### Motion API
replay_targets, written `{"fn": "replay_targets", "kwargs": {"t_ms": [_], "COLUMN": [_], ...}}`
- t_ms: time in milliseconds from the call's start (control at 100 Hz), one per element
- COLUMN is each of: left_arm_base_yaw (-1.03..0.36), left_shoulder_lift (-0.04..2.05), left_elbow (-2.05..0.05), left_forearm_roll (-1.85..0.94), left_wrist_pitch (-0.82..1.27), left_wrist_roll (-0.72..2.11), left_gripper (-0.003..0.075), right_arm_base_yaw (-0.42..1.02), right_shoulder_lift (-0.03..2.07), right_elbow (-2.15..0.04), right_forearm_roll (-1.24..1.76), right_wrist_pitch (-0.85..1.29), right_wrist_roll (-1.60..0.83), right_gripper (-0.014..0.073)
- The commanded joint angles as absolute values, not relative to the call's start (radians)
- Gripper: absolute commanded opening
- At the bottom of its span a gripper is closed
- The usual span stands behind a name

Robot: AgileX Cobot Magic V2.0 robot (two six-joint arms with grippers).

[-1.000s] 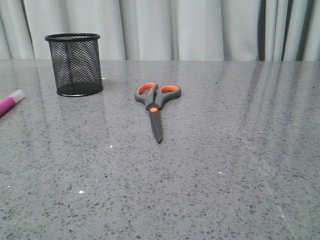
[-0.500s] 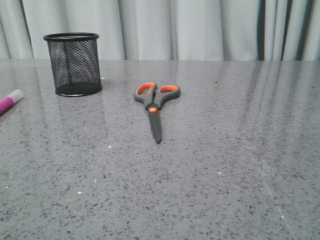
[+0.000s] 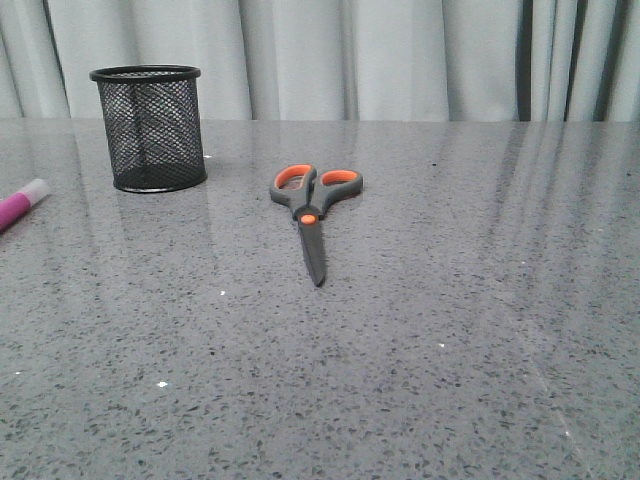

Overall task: Put pen and scissors into bin
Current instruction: 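Move the left gripper toward the pink highlighter beside the mesh cup, then lower the open left gripper over the pink highlighter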

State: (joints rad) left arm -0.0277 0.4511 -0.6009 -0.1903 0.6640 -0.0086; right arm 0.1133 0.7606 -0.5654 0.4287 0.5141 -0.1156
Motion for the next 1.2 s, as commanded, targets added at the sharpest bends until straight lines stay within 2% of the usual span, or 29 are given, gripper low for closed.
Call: {"fn": "replay_targets", "kwargs": {"t_ms": [0,260,340,440,560,640,810,930,1190], "left_arm_base_yaw": [-0.037,-0.037,-0.037,-0.037,-0.037,-0.037,-0.037,-0.037,-0.037], "left_shoulder_lift": [0.501,0.548,0.561,0.586,0.623,0.647,0.723,0.802,1.008], "left_elbow": [-0.659,-0.662,-0.664,-0.664,-0.664,-0.664,-0.675,-0.718,-0.840], "left_forearm_roll": [-0.196,-0.202,-0.202,-0.204,-0.243,-0.306,-0.443,-0.445,-0.443], "left_wrist_pitch": [0.628,0.628,0.628,0.628,0.628,0.628,0.632,0.654,0.697], "left_wrist_roll": [0.000,0.000,0.000,0.000,0.012,0.057,0.186,0.214,0.317], "left_gripper": [-0.0021,-0.0020,0.0007,0.0118,0.0312,0.0395,0.0387,0.0365,0.0368], "right_arm_base_yaw": [0.108,0.108,0.108,0.108,0.108,0.108,0.108,0.108,0.108], "right_shoulder_lift": [0.816,0.856,0.857,0.857,0.857,0.857,0.857,0.857,0.857], "right_elbow": [-0.638,-0.676,-0.685,-0.694,-0.703,-0.705,-0.705,-0.705,-0.705], "right_forearm_roll": [0.428,0.428,0.428,0.428,0.428,0.428,0.428,0.428,0.428], "right_wrist_pitch": [0.514,0.530,0.548,0.548,0.548,0.546,0.548,0.548,0.550], "right_wrist_roll": [-0.120,-0.131,-0.135,-0.135,-0.135,-0.135,-0.135,-0.135,-0.135], "right_gripper": [-0.0068,-0.0066,-0.0039,0.0084,0.0332,0.0400,0.0400,0.0400,0.0400]}}
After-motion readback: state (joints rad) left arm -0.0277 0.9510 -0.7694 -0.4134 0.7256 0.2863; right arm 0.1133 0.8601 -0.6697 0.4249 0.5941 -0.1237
